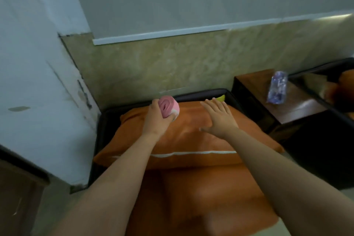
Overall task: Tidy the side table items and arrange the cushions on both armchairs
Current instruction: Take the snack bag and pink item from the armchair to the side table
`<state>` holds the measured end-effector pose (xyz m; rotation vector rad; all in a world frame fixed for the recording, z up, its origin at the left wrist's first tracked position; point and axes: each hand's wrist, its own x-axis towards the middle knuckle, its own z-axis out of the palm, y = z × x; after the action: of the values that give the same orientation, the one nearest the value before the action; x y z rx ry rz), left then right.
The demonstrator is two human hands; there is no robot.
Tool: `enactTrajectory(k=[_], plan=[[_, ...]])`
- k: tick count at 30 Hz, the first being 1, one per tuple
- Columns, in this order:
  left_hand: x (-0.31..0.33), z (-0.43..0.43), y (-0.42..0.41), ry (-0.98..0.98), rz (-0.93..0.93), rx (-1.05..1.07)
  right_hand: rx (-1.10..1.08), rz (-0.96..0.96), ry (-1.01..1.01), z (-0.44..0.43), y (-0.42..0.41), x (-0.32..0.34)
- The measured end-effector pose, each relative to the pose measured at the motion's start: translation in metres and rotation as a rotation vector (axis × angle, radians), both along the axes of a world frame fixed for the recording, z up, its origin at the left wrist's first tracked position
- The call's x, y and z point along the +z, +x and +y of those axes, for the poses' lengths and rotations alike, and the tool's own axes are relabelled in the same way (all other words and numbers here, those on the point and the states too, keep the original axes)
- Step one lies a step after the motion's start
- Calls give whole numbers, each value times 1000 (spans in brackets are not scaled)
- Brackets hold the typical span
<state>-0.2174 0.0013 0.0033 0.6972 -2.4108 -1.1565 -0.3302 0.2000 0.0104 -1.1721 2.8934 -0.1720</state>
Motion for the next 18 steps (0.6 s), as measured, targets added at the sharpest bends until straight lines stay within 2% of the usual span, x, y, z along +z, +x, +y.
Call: enactTrajectory(k=[7, 9, 18], plan=[[-19, 122, -60, 37, -65, -147, -89, 23, -6, 121, -62, 19], [-19, 137, -70, -21, -108, -199, -103, 18, -8, 140, -74, 18], [-11, 100, -129, -253, -244, -232, -116, -3, -36, 131, -126, 5]])
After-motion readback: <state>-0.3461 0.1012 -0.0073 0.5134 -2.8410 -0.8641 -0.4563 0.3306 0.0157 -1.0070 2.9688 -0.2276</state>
